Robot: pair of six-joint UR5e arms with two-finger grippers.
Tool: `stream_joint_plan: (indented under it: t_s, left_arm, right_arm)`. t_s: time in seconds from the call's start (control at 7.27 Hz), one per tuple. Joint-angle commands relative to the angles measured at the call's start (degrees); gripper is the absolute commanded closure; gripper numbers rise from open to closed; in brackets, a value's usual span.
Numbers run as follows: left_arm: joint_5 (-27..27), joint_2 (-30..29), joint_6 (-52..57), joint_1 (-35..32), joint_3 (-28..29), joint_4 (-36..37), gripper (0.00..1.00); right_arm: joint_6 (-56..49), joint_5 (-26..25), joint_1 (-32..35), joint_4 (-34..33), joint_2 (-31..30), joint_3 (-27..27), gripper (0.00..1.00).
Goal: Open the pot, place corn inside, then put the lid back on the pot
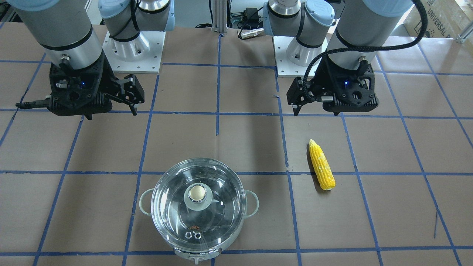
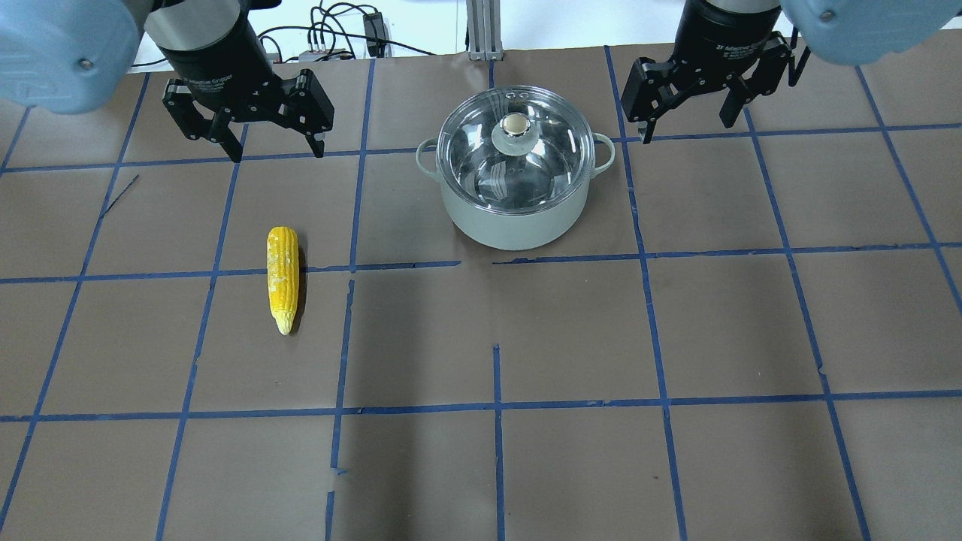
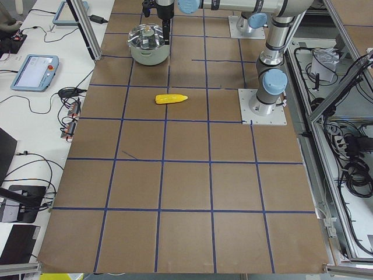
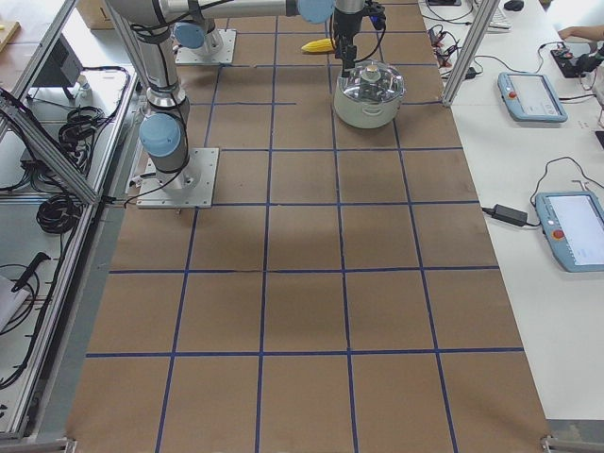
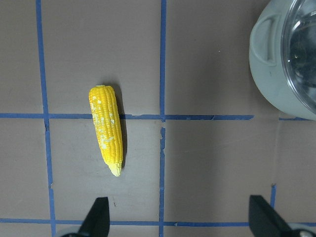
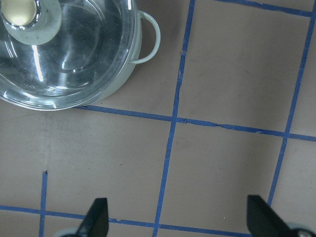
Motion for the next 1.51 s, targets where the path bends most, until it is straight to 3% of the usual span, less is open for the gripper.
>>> stream_joint_plan:
  t_s: [0.0, 0.55, 0.96, 1.38]
  left_arm:
    - [-0.1, 0.75, 0.38, -0.2, -1.5, 0.5, 0.0]
    - [-0.1, -0.2, 0.39, 0.5, -1.42, 0.68, 0.0]
    - [0.34, -7.65, 2.66, 5.4, -1.08, 1.21, 0.0]
    - [0.25, -10.75, 2.15, 9.47, -1.77, 2.17, 0.0]
  right_arm:
    - [0.09, -0.09, 0.09, 0.0, 0.0, -0.01, 0.0]
    - [0.18, -0.09, 0.09, 0.0, 0.0, -0.01, 0.0]
    - [0.18, 0.0, 0.09, -0.09, 0.0, -0.01, 0.0]
    - [0.18, 0.0, 0.18, -0.09, 0.0, -0.09, 0.0]
